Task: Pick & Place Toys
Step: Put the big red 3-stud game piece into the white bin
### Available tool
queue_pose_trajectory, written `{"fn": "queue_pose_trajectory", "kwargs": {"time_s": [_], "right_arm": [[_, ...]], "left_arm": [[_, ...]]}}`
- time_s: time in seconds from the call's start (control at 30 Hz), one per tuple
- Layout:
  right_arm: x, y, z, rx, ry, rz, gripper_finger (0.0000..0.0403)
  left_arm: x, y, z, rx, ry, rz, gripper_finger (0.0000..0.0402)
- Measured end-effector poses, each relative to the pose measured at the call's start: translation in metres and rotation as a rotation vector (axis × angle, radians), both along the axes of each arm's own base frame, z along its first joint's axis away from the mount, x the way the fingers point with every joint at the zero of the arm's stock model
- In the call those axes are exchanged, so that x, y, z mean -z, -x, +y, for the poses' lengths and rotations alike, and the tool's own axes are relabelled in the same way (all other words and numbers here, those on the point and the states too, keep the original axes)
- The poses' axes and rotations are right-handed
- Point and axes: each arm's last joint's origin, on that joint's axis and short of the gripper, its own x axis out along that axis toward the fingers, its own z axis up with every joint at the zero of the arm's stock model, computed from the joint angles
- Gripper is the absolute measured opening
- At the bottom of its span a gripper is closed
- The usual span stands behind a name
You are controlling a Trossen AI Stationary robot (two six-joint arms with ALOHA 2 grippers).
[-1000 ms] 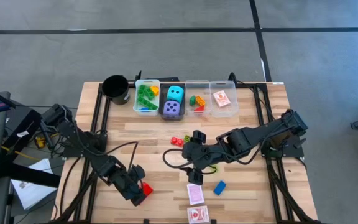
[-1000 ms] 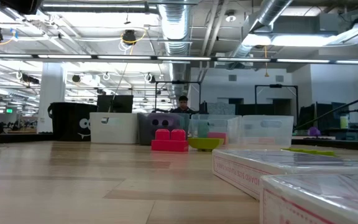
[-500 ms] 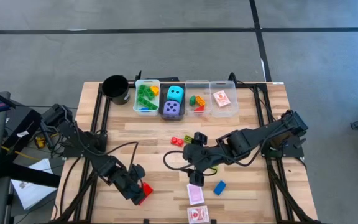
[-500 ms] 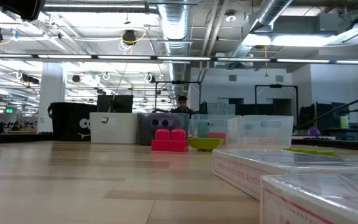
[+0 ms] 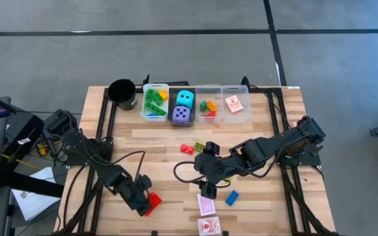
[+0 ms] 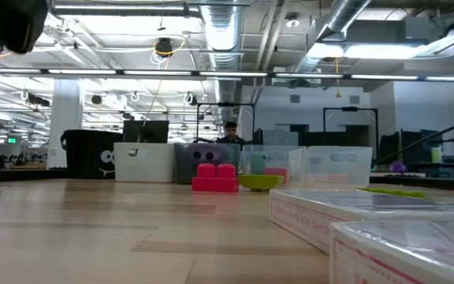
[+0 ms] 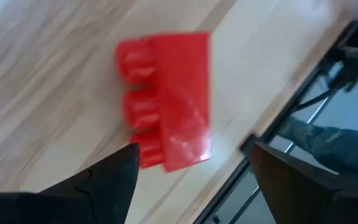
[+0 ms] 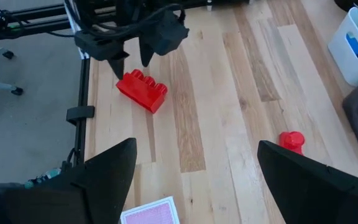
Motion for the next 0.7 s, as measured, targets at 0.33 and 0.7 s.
{"fn": "queue_pose_trajectory", "kwargs": {"time_s": [0.33, 0.7], "right_arm": [[0.000, 0.001, 0.002, -0.004, 0.002, -0.001, 0.0328], [0.000, 0.001, 0.002, 0.004, -0.005, 0.001, 0.0328]], "left_arm": [[0.006, 0.000, 0.002, -0.041, 0.040, -0.001, 0.0299], [0.030, -0.011, -0.007, -0.041, 0.026, 0.021, 0.0300]]}}
